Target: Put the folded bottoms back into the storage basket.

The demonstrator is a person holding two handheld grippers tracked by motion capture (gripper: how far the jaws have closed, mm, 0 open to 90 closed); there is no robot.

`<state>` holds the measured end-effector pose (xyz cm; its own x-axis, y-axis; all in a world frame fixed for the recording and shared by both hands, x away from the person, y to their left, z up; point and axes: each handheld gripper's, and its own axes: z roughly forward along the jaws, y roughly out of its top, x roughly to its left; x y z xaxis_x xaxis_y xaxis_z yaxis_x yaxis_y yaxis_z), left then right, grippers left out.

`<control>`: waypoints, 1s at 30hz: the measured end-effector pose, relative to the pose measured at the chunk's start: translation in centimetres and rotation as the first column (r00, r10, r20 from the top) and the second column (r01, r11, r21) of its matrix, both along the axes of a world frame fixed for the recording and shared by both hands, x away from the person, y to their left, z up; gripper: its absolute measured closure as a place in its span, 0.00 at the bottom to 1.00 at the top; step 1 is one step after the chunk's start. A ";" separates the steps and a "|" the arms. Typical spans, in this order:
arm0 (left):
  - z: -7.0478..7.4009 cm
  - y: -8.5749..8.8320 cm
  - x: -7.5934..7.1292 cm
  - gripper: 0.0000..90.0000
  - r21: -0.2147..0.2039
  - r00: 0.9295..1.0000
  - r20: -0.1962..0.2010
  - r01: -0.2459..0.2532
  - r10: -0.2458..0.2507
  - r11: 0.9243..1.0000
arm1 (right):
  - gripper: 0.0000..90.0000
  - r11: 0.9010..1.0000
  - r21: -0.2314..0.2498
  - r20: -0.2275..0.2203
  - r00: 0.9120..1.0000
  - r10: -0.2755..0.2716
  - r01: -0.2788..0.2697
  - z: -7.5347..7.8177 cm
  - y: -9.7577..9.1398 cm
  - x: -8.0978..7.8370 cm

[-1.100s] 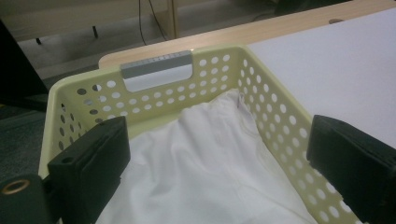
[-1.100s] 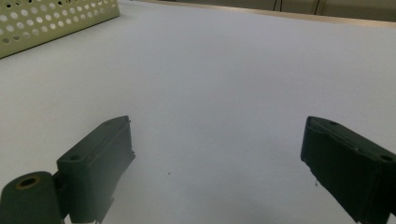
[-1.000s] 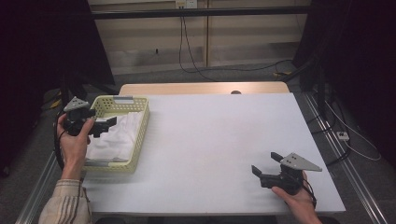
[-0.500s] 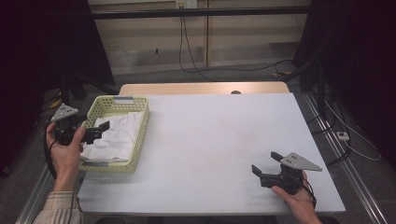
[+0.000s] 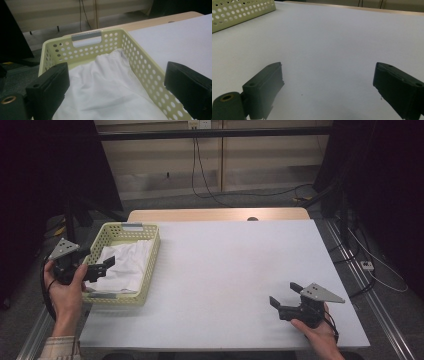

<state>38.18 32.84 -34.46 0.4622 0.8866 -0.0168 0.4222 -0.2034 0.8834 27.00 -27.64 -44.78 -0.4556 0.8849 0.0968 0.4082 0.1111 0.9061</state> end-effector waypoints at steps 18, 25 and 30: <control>0.2 -1.7 -2.9 0.07 0.023 0.998 0.024 0.055 -0.056 0.998 | 0.10 1.000 0.007 -0.003 1.000 0.001 -0.001 0.0 0.0 0.1; 0.4 -2.9 -4.1 0.07 0.035 0.995 0.030 0.091 -0.092 0.995 | 0.10 1.000 0.010 -0.002 1.000 0.003 -0.003 0.0 0.0 0.0; 0.6 -4.2 -4.4 0.07 0.049 0.991 0.032 0.125 -0.127 0.991 | 0.10 1.000 0.007 -0.001 1.000 0.006 -0.006 0.0 0.0 0.1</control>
